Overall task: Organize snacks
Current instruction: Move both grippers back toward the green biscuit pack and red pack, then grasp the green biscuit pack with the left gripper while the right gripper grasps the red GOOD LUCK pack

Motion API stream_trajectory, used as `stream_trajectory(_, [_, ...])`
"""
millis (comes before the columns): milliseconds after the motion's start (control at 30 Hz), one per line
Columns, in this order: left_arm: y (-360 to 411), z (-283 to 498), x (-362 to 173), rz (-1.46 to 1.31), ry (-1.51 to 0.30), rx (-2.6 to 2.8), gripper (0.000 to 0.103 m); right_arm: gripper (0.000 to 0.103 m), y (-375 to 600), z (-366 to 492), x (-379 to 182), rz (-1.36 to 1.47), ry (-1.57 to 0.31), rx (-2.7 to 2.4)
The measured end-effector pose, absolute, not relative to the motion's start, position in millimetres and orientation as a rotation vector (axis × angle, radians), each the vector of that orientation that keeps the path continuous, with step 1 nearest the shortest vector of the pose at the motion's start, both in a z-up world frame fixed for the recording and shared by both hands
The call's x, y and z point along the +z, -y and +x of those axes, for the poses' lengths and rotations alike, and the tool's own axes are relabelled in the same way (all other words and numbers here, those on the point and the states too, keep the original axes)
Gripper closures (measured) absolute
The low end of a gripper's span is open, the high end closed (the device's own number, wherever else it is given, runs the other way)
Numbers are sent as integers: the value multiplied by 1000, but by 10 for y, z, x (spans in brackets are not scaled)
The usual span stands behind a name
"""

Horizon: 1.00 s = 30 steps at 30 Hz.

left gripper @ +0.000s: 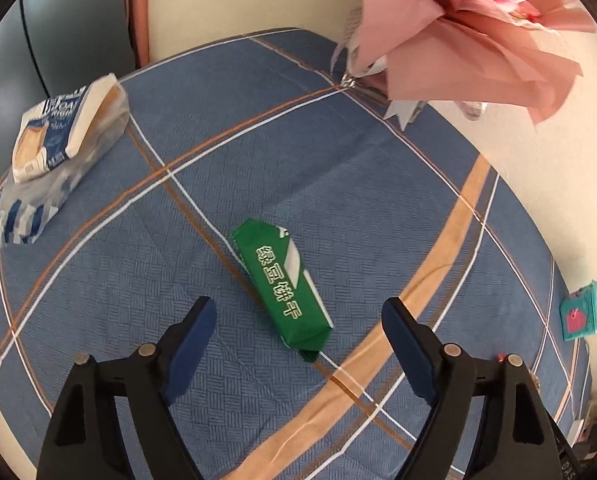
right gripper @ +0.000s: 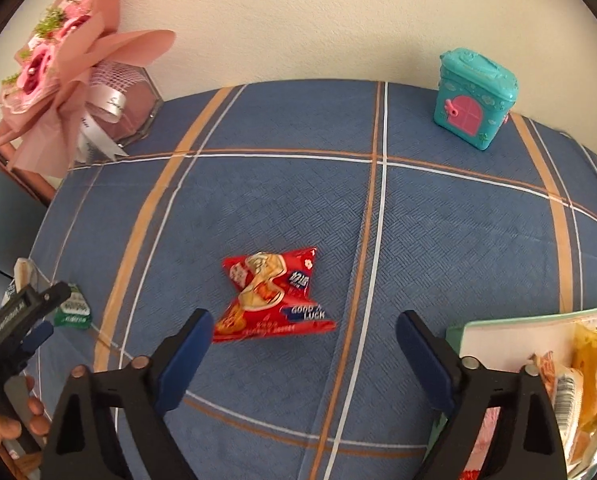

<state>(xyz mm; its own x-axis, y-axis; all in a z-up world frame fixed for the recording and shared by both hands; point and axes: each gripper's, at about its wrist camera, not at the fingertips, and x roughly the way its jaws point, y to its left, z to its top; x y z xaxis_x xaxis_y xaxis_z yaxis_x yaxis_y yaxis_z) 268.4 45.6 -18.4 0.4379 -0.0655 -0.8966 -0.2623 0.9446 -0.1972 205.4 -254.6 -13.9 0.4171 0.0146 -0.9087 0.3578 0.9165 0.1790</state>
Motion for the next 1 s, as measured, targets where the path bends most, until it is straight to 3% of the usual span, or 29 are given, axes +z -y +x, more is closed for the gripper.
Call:
stream_trajectory(167, [-507, 2704, -226, -357, -1106, 131, 30, 20, 2585, 2126, -229, 431, -1137, -208])
stream_trajectory(367, [-514, 2728, -287, -373, -1120, 117, 45, 41, 2551, 2189, -261, 433, -1148, -197])
stream_trajectory(467, [-478, 2746, -322, -376, -1134, 102, 62, 45, 2526, 2190, -262, 426, -1152, -187])
stream_trajectory(667, [-484, 2699, -298, -378, -1129, 84, 78, 49, 2529, 2146, -242, 418, -1161, -190])
stream_trajectory(1000, [-382, 2532, -175, -409, -1143, 31, 79, 52, 2473, 1903, -160, 388, -1170, -198])
